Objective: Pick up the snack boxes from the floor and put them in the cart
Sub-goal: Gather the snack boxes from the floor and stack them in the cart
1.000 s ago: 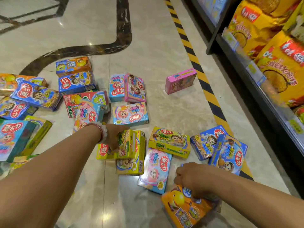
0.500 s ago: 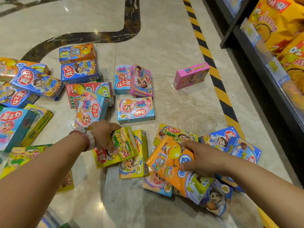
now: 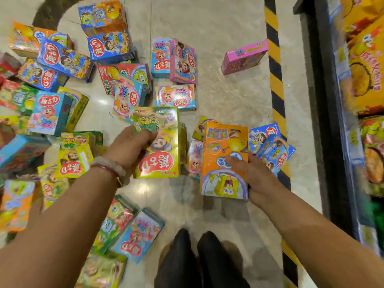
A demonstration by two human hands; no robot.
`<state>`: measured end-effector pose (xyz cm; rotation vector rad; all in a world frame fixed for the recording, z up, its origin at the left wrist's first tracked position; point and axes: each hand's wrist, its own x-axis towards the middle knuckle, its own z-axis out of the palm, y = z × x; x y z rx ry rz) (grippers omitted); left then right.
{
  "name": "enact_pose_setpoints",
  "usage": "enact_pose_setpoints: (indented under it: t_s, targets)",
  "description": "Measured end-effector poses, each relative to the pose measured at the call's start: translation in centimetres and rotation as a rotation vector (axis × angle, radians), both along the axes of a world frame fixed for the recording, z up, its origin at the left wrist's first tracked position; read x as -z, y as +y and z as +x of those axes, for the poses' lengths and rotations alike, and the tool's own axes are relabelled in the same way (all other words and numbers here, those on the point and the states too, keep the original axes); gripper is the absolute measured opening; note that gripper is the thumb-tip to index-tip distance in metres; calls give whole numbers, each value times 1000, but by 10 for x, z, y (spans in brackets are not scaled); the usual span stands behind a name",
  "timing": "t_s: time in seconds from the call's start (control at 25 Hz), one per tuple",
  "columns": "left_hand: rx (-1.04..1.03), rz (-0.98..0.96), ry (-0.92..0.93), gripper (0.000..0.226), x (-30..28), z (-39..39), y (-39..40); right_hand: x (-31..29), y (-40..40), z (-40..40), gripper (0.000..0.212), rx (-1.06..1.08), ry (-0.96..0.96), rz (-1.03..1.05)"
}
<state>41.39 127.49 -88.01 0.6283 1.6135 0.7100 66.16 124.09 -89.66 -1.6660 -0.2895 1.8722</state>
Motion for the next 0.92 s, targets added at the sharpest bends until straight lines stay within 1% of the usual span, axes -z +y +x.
enact_pose_setpoints:
  t_s: [0.04, 0.12, 0.28, 0.36, 0.4, 0.52, 0.56, 0.68, 0.8, 0.92]
  targets:
    - [-15, -29, -1, 4, -26, 2, -8, -26, -5, 3, 18, 16, -16, -19]
    - [-35, -67, -15, 7, -86, 8, -20, -88, -10, 7, 18, 13, -25, -13]
    - [-102, -76, -77, 4, -244, 23, -35, -251, -9, 9, 35, -19, 38, 39]
    - [-100, -47, -99, 15, -328, 29, -41, -337, -7, 10, 51, -55, 43, 77]
    - [-111, -26, -114, 16, -367, 32, -44, -375, -9, 11, 52, -66, 34, 101]
    - [-123, 81, -167, 5, -462, 38, -53, -472, -21, 16, 27, -63, 24, 173]
    - [-125, 111, -174, 8, -491, 38, -58, -501, -28, 17, 25, -66, 25, 196]
    - [-127, 186, -194, 5, -552, 37, -67, -563, -51, 21, 22, -46, 1, 285]
    - [-113, 222, -232, 5, -603, 38, -76, -614, -80, 22, 19, 43, -13, 342]
    - [11, 263, -260, 7, -639, 36, -87, -650, -114, 18, 28, 133, -42, 398]
